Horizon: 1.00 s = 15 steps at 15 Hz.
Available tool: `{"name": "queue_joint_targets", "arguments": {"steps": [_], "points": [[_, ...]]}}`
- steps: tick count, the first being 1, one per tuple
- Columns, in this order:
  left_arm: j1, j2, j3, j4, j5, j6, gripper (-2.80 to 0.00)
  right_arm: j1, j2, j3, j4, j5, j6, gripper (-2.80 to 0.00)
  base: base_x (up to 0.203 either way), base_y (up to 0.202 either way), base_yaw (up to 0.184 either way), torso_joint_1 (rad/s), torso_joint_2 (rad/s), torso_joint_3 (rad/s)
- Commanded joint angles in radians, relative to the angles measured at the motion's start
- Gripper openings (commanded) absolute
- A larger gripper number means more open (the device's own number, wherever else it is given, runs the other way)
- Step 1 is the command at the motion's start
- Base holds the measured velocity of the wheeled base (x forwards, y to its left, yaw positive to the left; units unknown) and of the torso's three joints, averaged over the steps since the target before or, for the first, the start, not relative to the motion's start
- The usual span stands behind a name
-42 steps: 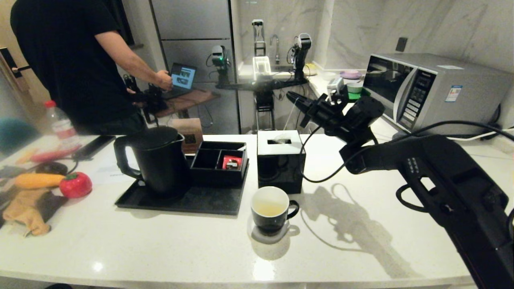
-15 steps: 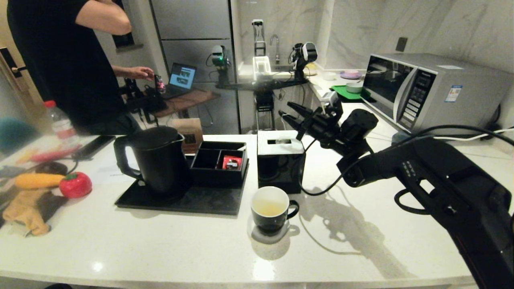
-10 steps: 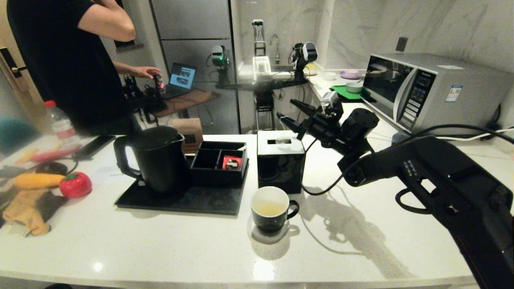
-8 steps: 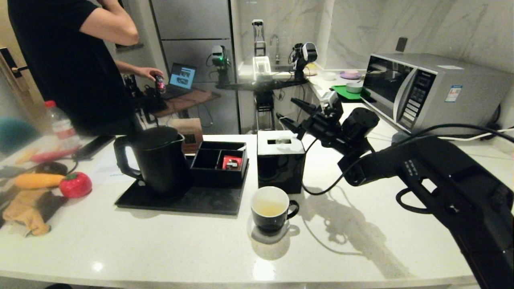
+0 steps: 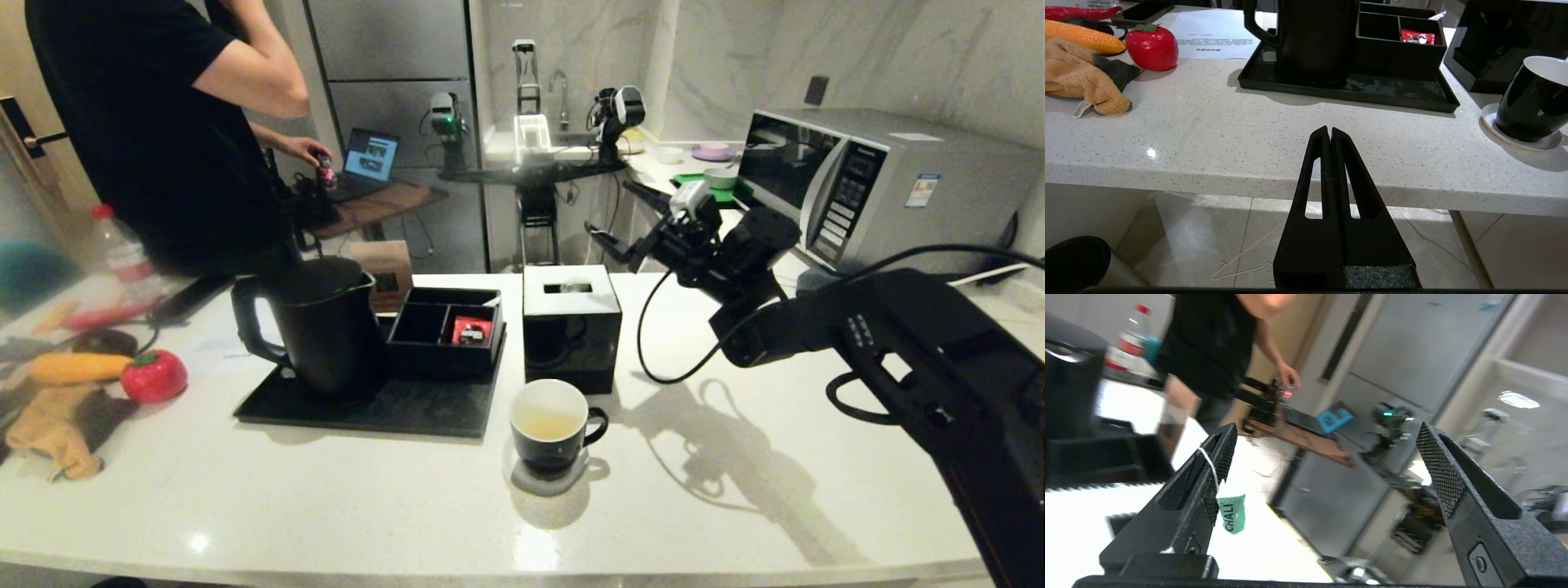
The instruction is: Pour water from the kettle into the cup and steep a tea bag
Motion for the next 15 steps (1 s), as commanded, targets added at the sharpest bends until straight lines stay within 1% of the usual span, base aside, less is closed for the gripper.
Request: {"name": "queue_joint_targets", "arguments": {"steps": [1,3,8,10,15], "points": [[0.0,0.0,0.0,0.0,0.0,-0.001,-2.8,-0.034,-0.014,0.002,-0.008,0.004,-0.022,0.0,0.0,0.0,0.0,0.0,0.0,0.0],[0.0,0.0,0.0,0.0,0.0,-0.001,-2.8,-0.053,-0.015,0.007,-0.011,0.004,-0.045,0.0,0.0,0.0,0.0,0.0,0.0,0.0],[0.0,0.0,0.0,0.0,0.0,-0.001,-2.8,-0.071,-0.016,0.098,-0.058,0.014,-0.085,0.0,0.0,0.0,0.0,0.0,0.0,0.0],[0.0,0.0,0.0,0.0,0.0,-0.001,-2.8,-0.073,-0.016,0.153,-0.094,0.029,-0.092,0.0,0.0,0.0,0.0,0.0,0.0,0.0],[0.0,0.0,0.0,0.0,0.0,-0.001,-2.8,-0.074,-0.011,0.246,-0.155,0.032,-0.094,0.0,0.0,0.0,0.0,0.0,0.0,0.0]]}}
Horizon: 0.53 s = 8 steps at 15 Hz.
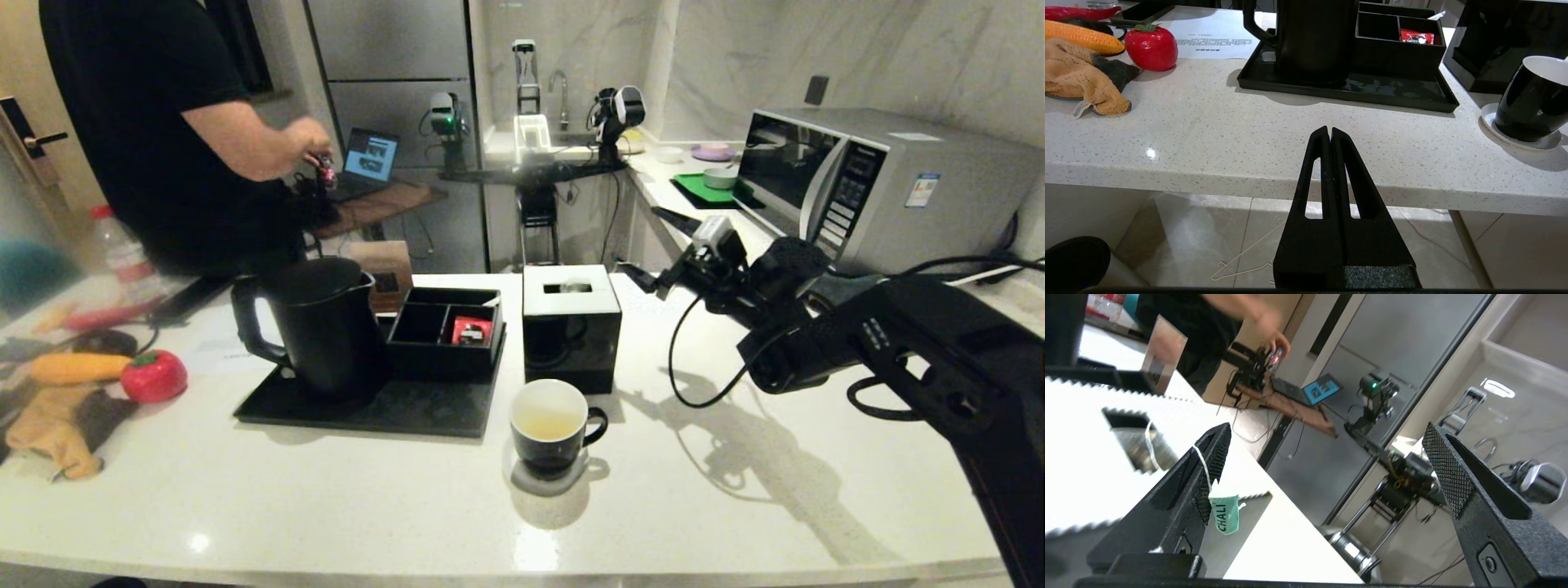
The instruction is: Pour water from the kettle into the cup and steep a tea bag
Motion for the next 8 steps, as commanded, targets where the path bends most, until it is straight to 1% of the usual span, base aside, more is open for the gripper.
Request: {"name": "queue_joint_targets", "arguments": {"steps": [1,4,8], "points": [[0.0,0.0,0.0,0.0,0.0,-0.001,-2.8,-0.001,0.005,0.043,-0.029,0.005,-0.003,0.0,0.0,0.0,0.0,0.0,0.0,0.0],[0.0,0.0,0.0,0.0,0.0,-0.001,-2.8,-0.002,0.006,0.101,-0.058,0.005,-0.018,0.0,0.0,0.0,0.0,0.0,0.0,0.0],[0.0,0.0,0.0,0.0,0.0,-0.001,-2.8,-0.009,0.014,0.108,-0.06,0.005,-0.023,0.0,0.0,0.0,0.0,0.0,0.0,0.0]]}}
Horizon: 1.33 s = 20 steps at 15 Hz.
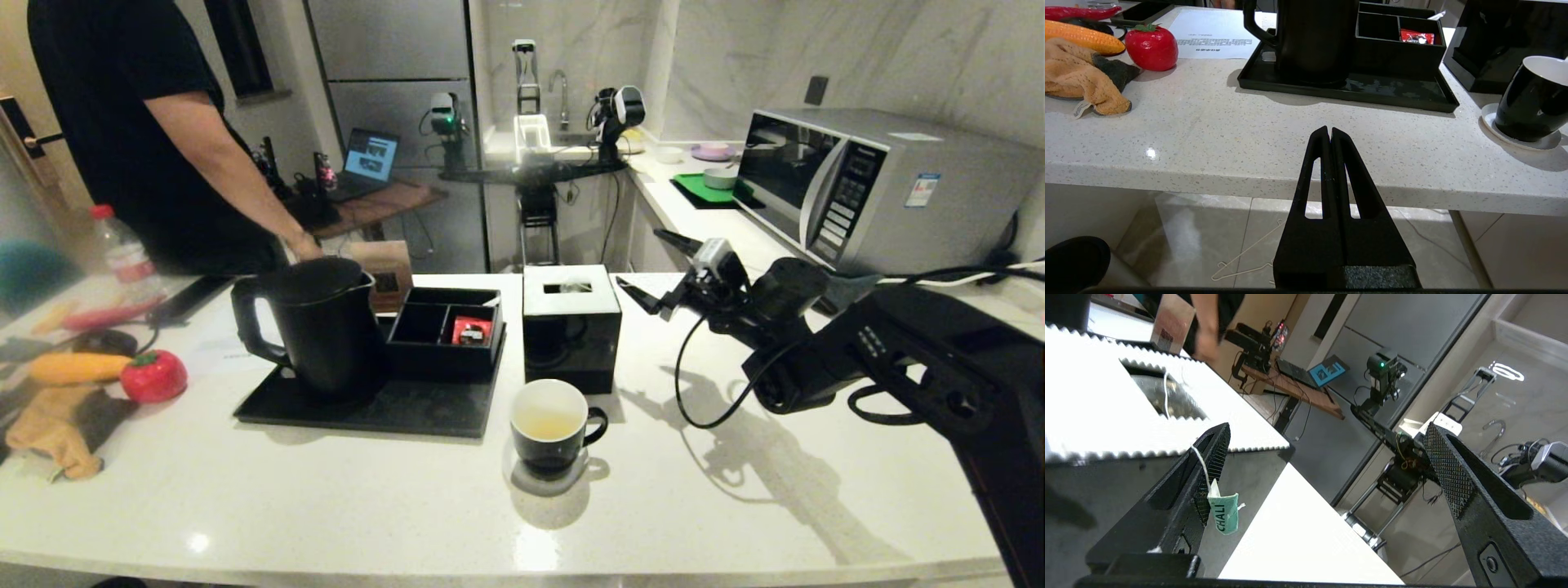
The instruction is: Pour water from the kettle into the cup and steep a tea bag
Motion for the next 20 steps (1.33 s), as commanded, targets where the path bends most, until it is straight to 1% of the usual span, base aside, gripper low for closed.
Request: {"name": "queue_joint_targets", "arguments": {"steps": [1,16,18,20], "points": [[0.0,0.0,0.0,0.0,0.0,-0.001,-2.8,0.0,0.011,0.004,-0.01,0.004,-0.003,0.0,0.0,0.0,0.0,0.0,0.0,0.0],[0.0,0.0,0.0,0.0,0.0,-0.001,-2.8,0.002,0.048,0.112,-0.01,0.031,-0.041,0.0,0.0,0.0,0.0,0.0,0.0,0.0],[0.0,0.0,0.0,0.0,0.0,-0.001,-2.8,0.002,0.051,0.122,-0.01,0.06,-0.041,0.0,0.0,0.0,0.0,0.0,0.0,0.0],[0.0,0.0,0.0,0.0,0.0,-0.001,-2.8,0.002,0.057,0.125,-0.01,0.064,-0.044,0.0,0.0,0.0,0.0,0.0,0.0,0.0]]}}
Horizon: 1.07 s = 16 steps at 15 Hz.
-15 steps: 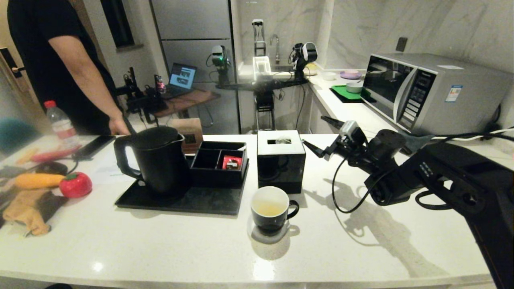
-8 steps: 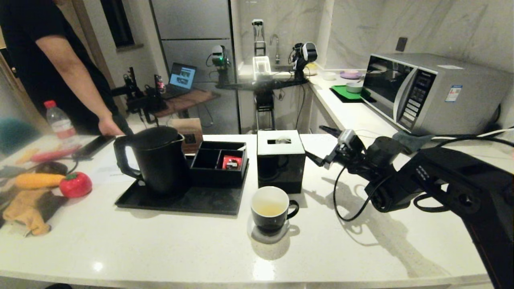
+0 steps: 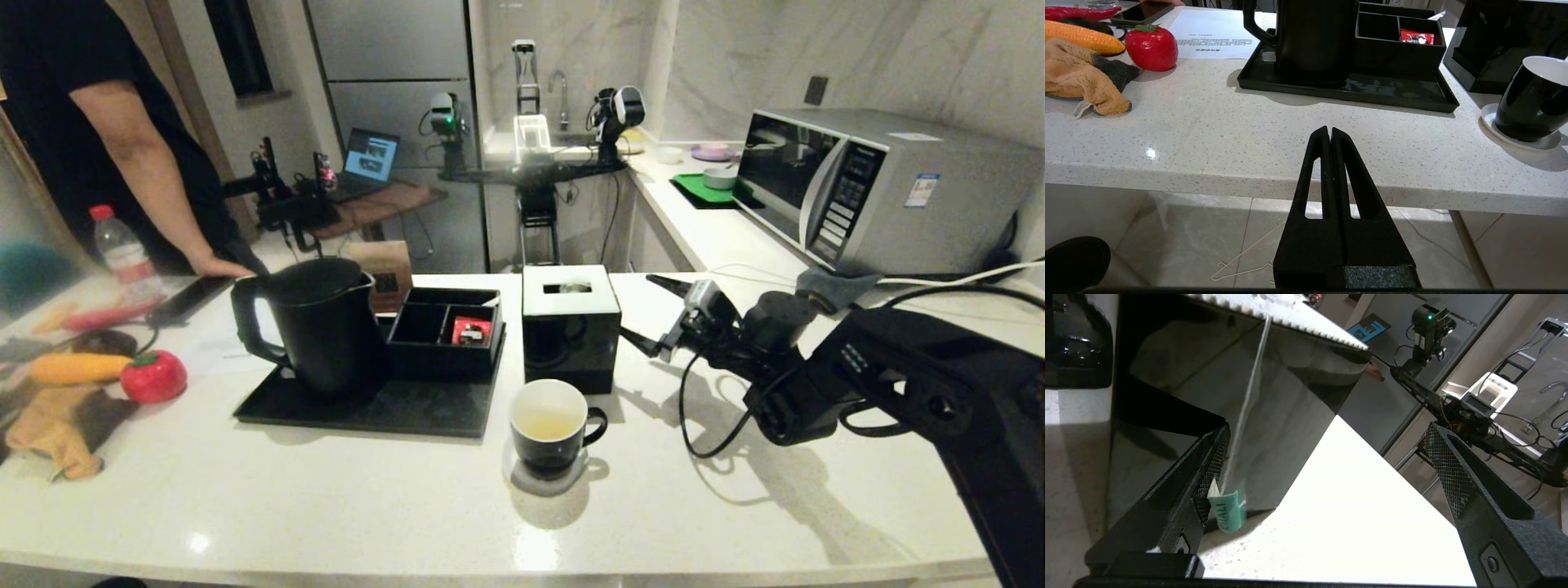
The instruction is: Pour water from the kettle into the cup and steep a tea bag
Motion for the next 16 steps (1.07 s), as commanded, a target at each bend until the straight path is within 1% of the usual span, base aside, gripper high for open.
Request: {"name": "queue_joint_targets", "arguments": {"steps": [1,13,16], "points": [[0.0,0.0,0.0,0.0,0.0,-0.001,-2.8,0.001,0.01,0.004,-0.008,0.005,-0.008,0.0,0.0,0.0,0.0,0.0,0.0,0.0],[0.0,0.0,0.0,0.0,0.0,-0.001,-2.8,-0.002,-0.006,0.045,-0.016,0.011,-0.006,0.0,0.0,0.0,0.0,0.0,0.0,0.0],[0.0,0.0,0.0,0.0,0.0,-0.001,-2.8,-0.011,-0.046,0.11,-0.014,0.009,-0.004,0.0,0.0,0.0,0.0,0.0,0.0,0.0]]}}
